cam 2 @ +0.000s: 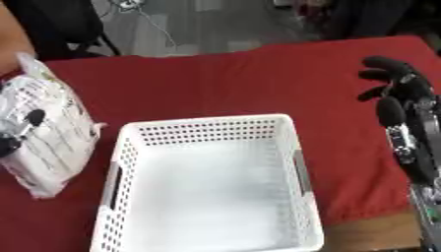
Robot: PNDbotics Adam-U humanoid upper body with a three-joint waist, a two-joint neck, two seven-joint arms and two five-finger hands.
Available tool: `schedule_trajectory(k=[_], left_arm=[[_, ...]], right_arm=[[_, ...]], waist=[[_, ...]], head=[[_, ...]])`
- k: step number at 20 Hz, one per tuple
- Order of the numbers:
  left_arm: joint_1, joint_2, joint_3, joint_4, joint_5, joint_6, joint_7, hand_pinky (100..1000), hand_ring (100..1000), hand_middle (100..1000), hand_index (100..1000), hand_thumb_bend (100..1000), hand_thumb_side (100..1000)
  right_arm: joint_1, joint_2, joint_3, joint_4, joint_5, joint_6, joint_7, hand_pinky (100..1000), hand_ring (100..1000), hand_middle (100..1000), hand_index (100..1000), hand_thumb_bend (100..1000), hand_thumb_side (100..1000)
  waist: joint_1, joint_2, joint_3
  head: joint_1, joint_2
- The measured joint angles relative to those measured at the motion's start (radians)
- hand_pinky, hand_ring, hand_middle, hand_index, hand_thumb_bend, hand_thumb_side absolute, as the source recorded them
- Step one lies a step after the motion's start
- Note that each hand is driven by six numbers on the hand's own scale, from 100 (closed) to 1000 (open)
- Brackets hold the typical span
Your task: Pick up objects on the table and place them in the box.
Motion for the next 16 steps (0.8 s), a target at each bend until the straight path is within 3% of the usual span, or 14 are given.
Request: schedule_trajectory(k=[11,16], left_arm=[[0.000,0.001,0.000,0.010,-0.055,0.014,-0.032,774,860,910,954,1000,877],[0.001,0.016,-0.004,-0.002,-0.098,0.013,-0.103,778,853,896,959,1000,872]], right_arm=[[0.000,0.000,0.000,0.000,0.000,0.000,0.003,581,776,803,892,402,928],[0.000,0.000,0.000,0.000,0.000,0.001,0.005,581,777,803,893,401,928]], waist=[[0.001,-0.001,0.000],[0.001,-0.002,0.000]], head=[[-0.008,0.000],[-0.008,0.000]])
